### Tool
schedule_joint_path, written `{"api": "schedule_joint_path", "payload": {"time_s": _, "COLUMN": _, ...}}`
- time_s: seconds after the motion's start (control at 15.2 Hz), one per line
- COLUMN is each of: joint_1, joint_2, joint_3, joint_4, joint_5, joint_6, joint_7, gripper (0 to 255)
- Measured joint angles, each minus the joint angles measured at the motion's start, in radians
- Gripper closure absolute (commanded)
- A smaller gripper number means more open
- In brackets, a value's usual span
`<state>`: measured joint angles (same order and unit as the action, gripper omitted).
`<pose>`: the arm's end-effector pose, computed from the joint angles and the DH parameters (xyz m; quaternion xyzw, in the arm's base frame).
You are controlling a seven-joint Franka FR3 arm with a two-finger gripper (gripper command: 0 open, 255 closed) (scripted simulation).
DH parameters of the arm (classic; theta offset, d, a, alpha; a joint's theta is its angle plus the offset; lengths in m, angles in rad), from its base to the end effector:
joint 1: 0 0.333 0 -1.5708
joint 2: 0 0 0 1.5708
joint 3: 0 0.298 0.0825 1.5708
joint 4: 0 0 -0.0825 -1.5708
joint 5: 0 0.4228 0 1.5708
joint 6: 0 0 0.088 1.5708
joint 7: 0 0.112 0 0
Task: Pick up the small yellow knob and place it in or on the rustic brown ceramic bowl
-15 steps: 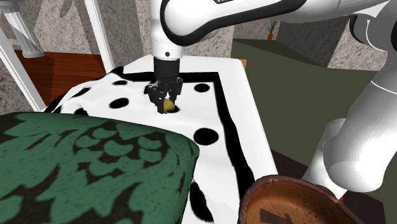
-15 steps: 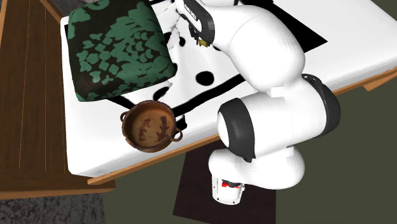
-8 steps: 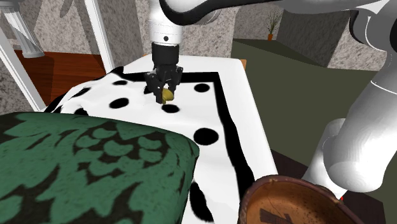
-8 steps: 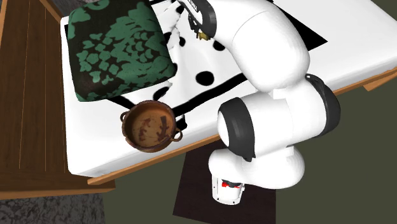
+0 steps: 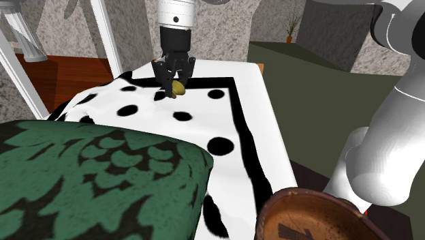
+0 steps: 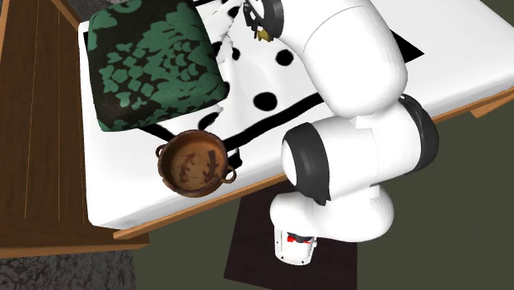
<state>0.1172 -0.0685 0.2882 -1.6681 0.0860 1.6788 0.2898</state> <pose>0.5316 0.2429 0.6001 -0.9972 -0.0548 -0.0246 0.0442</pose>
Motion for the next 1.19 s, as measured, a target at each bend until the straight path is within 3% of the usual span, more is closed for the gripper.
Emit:
{"api": "schedule_joint_path", "payload": {"time_s": 0.46, "joint_1": 0.003, "joint_2": 0.007, "joint_3": 0.003, "joint_4": 0.09, "joint_5": -0.003, "joint_6": -0.082, "joint_7": 0.013, "gripper": 255}}
{"api": "schedule_joint_path", "payload": {"time_s": 1.19, "joint_1": 0.069, "joint_2": -0.329, "joint_3": 0.05, "joint_4": -0.229, "joint_5": 0.101, "joint_6": -0.075, "joint_7": 0.106, "gripper": 255}}
